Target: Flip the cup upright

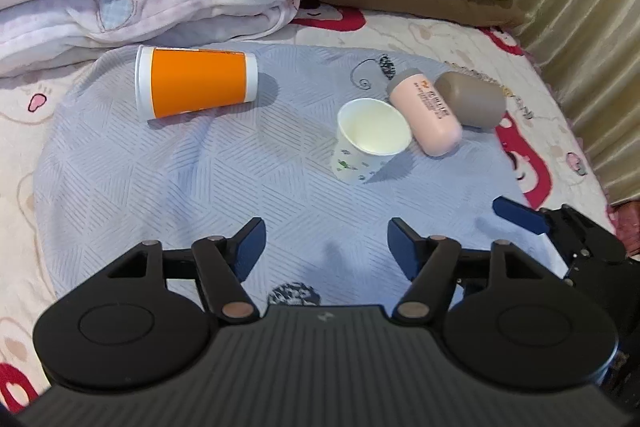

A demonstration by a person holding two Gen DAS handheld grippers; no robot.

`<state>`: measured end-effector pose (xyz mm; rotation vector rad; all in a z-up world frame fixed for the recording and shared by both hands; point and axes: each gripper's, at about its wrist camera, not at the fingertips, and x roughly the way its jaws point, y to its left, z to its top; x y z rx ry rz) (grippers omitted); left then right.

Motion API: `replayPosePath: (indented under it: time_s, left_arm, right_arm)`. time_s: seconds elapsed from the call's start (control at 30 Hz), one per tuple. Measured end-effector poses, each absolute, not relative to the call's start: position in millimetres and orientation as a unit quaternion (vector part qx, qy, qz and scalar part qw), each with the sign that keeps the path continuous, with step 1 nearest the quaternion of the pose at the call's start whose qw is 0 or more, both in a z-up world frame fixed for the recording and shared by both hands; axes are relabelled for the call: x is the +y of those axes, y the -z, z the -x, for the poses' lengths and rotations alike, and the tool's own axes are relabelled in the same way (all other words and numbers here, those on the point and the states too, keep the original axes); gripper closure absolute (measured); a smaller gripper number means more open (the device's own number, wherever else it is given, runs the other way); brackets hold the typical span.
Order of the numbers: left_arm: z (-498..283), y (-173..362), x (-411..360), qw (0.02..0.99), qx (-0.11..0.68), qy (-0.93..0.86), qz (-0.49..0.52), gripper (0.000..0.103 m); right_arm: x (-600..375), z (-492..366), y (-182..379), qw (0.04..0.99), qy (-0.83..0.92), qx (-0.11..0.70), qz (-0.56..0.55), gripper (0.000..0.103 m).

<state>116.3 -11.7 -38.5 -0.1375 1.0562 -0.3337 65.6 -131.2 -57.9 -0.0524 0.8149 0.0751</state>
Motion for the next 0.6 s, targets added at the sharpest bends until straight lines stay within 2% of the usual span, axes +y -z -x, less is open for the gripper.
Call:
replayPosePath:
  time_s: [0.27,0.47,0.6]
  left_arm:
    - [-97.6,23.9,-14.9,0.858,0.492,0.138,0.045,0.033]
    - [-78.7,6.8,-9.2,0.872,0.474,0.117,0.045,0.026]
    - [-63.7,-5.7,-8.6,0.88,0.461,0.107,0.033,0.025]
  right_arm:
    - [-134.3,-48.9,29.7,0.918,-0.036,0.395,0.023,0.018]
    - [-134.9,-32.3,7.1,0.923,-0.028,0.384,0.026,0.017]
    - [-140.2,-19.6,-10.5,0.929,-0.018,0.37,0.012,0.015]
